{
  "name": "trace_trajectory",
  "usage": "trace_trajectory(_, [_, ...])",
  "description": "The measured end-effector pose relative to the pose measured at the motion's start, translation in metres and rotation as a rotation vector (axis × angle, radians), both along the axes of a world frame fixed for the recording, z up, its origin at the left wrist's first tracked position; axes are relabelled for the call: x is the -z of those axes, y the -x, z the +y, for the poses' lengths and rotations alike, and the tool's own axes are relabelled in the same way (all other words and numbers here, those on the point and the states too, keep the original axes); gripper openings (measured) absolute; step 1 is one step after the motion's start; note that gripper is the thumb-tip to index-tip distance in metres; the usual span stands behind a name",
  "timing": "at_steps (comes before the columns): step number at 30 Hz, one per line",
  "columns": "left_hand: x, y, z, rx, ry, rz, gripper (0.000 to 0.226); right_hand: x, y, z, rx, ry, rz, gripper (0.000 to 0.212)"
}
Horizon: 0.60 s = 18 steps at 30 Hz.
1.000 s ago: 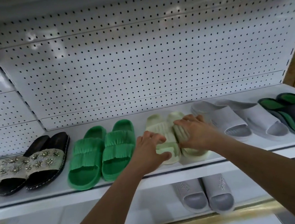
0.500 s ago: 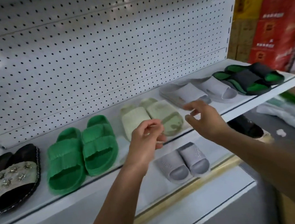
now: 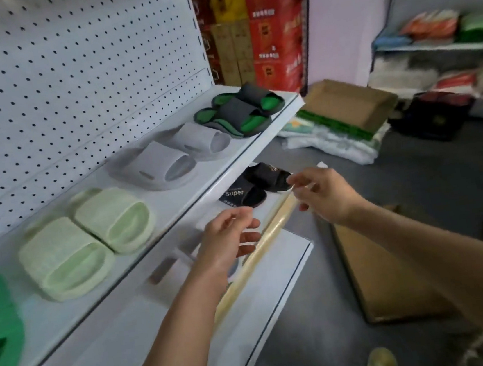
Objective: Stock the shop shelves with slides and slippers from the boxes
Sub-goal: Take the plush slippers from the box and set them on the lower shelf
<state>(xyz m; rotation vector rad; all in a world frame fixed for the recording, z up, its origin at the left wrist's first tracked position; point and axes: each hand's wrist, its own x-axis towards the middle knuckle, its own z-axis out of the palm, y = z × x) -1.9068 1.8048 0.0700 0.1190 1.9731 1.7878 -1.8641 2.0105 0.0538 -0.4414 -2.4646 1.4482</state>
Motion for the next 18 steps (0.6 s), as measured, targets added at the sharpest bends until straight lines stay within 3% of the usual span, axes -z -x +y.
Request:
trace_trajectory(6, [0.033, 0.015, 0.116, 0.157, 0.025, -0.084, 0.014, 0.032, -0.023, 0.121, 0.153, -0.005, -0.146, 0.018])
trace_trajectory(11, [0.07, 0.017, 0.236, 0.267, 0.05, -0.196, 0.011, 0.07, -0.045, 0.216, 0.315, 0.129, -0.305, 0.019])
trace_trajectory(18, [0.12, -0.005, 0.333, 0.442, 0.117, -0.312, 0.008, 0.126, -0.11, 0.283, 0.565, 0.198, -0.369, 0.03])
